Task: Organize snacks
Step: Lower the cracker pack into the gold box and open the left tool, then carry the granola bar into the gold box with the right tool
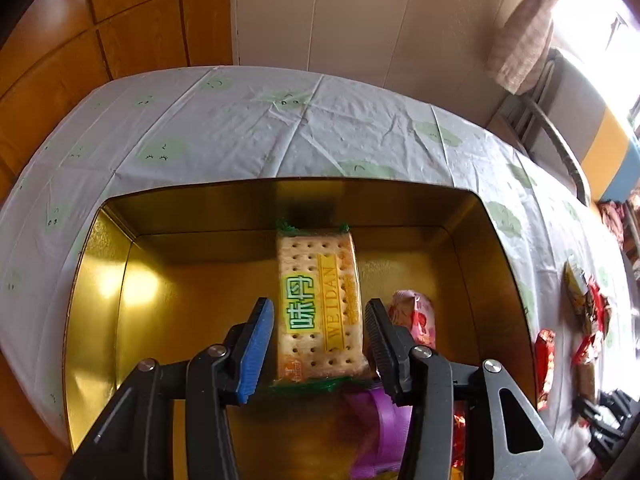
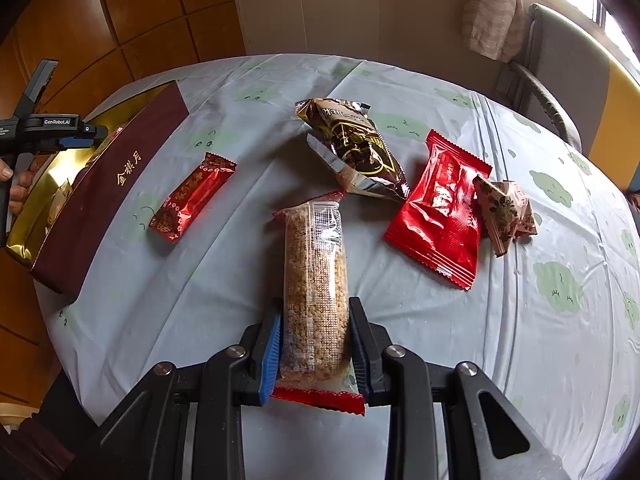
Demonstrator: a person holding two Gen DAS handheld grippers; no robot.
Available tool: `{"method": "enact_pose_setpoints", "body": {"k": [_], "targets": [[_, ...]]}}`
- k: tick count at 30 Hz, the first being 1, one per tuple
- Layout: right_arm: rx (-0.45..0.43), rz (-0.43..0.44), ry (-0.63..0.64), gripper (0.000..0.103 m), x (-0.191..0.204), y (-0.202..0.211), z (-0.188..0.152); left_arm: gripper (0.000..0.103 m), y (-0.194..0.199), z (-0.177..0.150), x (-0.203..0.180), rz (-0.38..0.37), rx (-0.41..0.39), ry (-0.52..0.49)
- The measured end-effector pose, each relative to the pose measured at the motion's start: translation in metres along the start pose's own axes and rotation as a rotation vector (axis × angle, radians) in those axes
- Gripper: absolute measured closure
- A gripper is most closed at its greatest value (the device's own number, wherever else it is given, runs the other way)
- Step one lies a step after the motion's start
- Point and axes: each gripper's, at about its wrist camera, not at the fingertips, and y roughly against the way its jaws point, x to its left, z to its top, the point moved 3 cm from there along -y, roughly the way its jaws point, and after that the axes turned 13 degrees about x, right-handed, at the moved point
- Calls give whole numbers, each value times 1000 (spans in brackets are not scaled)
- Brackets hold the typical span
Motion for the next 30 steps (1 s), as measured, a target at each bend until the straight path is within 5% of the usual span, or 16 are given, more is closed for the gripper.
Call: {"method": "enact_pose_setpoints", "body": {"k": [5, 14, 30], "targets": [[-8, -6, -4, 72, 1, 0, -1, 53, 20, -9, 0, 28, -55, 48], [-22, -15, -27, 72, 2, 3, -4, 48, 77, -76, -10, 83, -220, 106], [-13, -45, -40, 72, 8, 3, -5, 36, 104, -143, -17, 165, -306, 93]]}}
